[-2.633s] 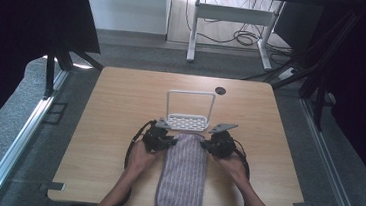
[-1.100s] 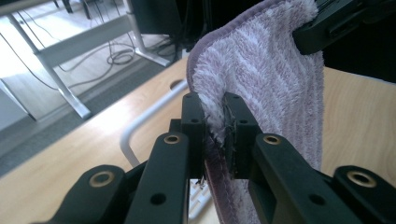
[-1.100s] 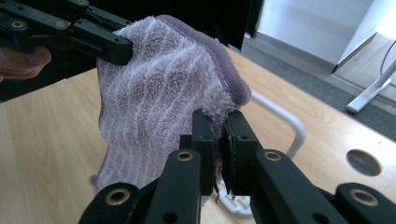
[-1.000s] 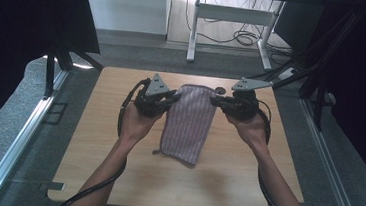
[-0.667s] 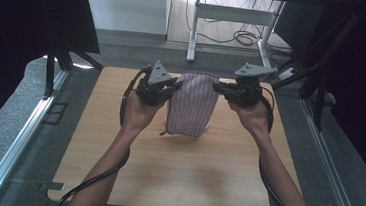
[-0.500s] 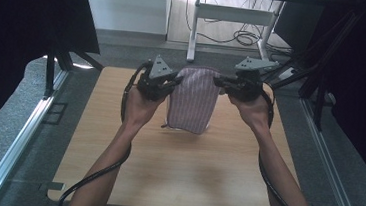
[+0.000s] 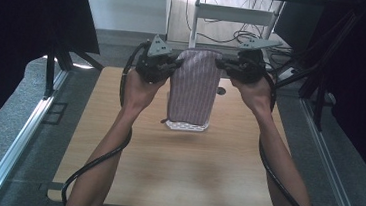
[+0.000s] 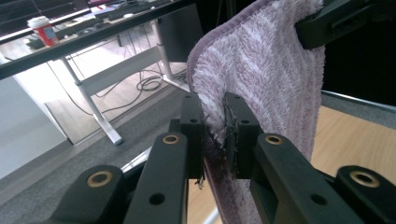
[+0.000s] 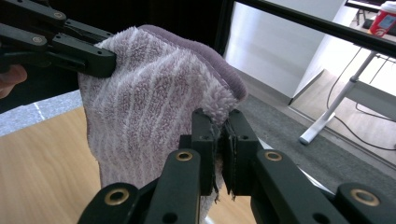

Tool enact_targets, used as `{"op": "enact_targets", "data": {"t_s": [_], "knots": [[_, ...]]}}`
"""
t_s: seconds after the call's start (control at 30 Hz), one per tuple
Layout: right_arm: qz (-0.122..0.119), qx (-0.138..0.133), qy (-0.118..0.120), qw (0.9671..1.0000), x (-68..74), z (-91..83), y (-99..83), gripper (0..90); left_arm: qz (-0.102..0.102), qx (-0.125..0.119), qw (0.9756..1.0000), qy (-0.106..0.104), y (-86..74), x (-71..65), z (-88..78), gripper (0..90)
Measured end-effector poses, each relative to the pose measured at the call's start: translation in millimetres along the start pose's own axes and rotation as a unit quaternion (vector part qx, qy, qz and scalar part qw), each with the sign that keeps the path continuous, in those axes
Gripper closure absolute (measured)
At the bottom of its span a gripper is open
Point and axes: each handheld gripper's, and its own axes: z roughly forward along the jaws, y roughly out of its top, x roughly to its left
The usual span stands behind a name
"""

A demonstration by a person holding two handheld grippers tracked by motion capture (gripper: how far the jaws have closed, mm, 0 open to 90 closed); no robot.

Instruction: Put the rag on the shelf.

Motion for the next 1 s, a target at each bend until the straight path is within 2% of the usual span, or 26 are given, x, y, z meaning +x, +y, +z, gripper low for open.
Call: {"op": "enact_targets", "data": {"t_s": [0.3, 0.53, 0.8, 1.0], "knots": [[-0.007, 0.005, -0.025, 0.9997, -10.6, 19.5, 12.1, 83.3, -0.009, 0.002, 0.9996, 0.026, 3.6, 14.2, 18.2, 79.2], [0.008, 0.012, -0.035, 0.9993, -22.3, 36.9, 8.1, 82.4, -0.013, 0.006, 0.9990, 0.042, -2.2, 19.0, 34.7, 78.6], [0.004, 0.016, -0.054, 0.9984, -29.4, 56.0, -4.5, 82.6, -0.004, 0.022, 0.9974, 0.068, -10.6, 18.7, 54.3, 78.5], [0.006, 0.023, -0.066, 0.9975, -33.0, 69.4, -12.1, 82.6, 0.012, 0.035, 0.9946, 0.097, -16.0, 17.2, 68.8, 78.5]]}}
